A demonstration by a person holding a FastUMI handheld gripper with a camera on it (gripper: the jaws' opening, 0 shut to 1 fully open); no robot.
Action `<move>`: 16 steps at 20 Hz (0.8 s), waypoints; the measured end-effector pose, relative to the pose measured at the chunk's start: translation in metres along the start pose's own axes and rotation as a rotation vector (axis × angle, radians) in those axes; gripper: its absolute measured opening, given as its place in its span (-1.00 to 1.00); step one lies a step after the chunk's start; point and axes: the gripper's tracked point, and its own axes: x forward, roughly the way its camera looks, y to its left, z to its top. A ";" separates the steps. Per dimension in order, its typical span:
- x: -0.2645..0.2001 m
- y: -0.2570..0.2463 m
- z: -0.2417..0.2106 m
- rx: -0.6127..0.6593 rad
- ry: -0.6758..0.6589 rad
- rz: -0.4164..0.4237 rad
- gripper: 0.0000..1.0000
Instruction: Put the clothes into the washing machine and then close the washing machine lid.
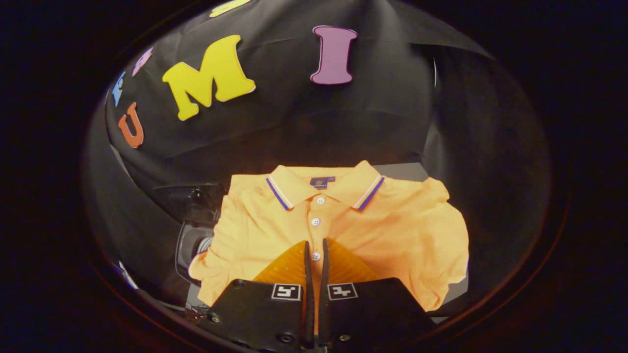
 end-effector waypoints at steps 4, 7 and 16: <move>-0.015 0.009 0.017 -0.009 -0.025 0.009 -0.87; -0.022 0.021 0.029 -0.029 -0.043 0.012 -0.87; -0.041 0.071 0.043 -0.060 -0.075 0.063 -0.87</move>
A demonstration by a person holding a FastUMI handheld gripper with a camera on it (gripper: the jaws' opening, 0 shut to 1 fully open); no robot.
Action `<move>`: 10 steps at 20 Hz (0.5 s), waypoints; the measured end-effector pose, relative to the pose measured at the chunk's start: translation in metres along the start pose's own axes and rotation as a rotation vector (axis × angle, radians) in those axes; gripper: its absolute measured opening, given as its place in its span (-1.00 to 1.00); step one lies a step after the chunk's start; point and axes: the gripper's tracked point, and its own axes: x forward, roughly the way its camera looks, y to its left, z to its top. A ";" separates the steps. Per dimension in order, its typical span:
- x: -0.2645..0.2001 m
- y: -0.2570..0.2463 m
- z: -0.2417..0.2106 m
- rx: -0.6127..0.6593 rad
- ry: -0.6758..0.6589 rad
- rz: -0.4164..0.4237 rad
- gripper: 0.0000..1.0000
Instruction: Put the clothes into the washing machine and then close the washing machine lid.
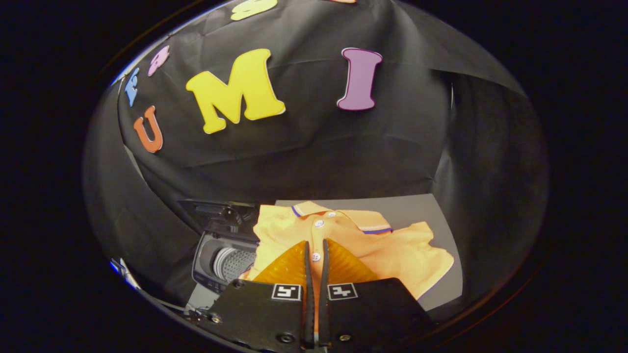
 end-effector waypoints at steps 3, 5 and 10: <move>-0.001 0.026 0.009 -0.011 -0.016 0.028 -0.87; -0.002 0.046 0.015 -0.026 -0.027 0.048 -0.86; -0.004 0.091 0.023 -0.059 -0.034 0.107 -0.87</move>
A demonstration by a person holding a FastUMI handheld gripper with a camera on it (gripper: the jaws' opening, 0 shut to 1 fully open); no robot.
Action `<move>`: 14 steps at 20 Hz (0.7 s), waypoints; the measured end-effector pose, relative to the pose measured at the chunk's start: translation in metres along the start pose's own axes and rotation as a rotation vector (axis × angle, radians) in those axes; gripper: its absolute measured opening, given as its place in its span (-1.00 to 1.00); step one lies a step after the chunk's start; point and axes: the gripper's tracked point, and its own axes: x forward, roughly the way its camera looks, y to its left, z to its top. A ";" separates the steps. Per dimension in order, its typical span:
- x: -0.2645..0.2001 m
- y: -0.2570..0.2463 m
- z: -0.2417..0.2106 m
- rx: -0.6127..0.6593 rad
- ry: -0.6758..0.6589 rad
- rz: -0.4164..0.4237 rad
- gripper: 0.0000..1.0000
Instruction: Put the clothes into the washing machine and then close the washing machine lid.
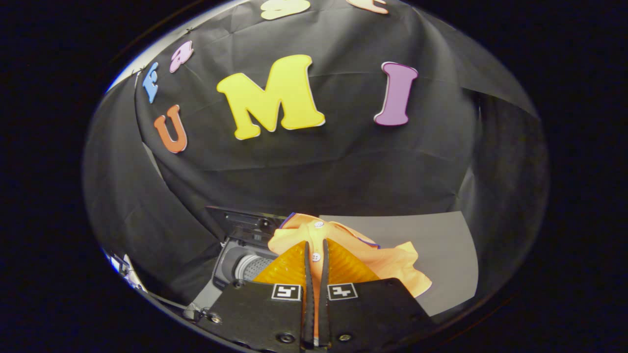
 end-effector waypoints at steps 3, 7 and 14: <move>0.004 0.026 0.004 -0.023 -0.001 0.033 -0.86; 0.011 0.060 0.007 -0.040 -0.001 0.077 -0.87; 0.030 0.109 0.001 -0.078 0.018 0.134 -0.86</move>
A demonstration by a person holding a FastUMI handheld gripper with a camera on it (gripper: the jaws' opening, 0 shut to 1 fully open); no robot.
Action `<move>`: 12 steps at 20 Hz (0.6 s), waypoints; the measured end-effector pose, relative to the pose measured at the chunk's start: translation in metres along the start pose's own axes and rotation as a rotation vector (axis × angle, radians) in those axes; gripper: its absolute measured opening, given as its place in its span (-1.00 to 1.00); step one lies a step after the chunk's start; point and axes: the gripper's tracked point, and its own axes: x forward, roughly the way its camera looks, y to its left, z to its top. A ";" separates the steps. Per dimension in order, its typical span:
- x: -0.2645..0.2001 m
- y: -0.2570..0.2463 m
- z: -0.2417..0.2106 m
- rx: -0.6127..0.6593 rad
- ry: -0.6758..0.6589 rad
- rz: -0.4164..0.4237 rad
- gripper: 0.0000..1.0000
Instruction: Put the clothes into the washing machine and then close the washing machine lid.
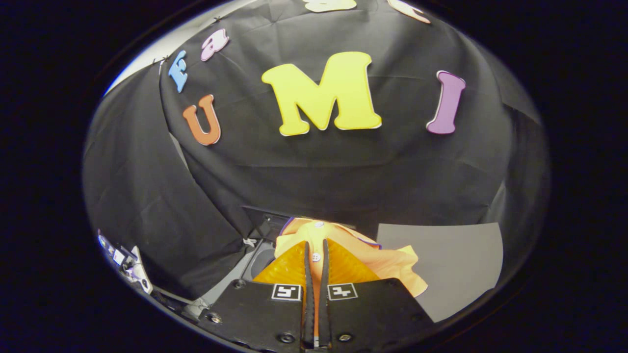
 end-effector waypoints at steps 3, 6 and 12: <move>0.012 0.021 -0.002 -0.015 0.011 0.022 -0.87; 0.022 0.040 -0.008 -0.029 0.028 0.043 -0.86; 0.043 0.069 -0.016 -0.048 0.058 0.079 -0.87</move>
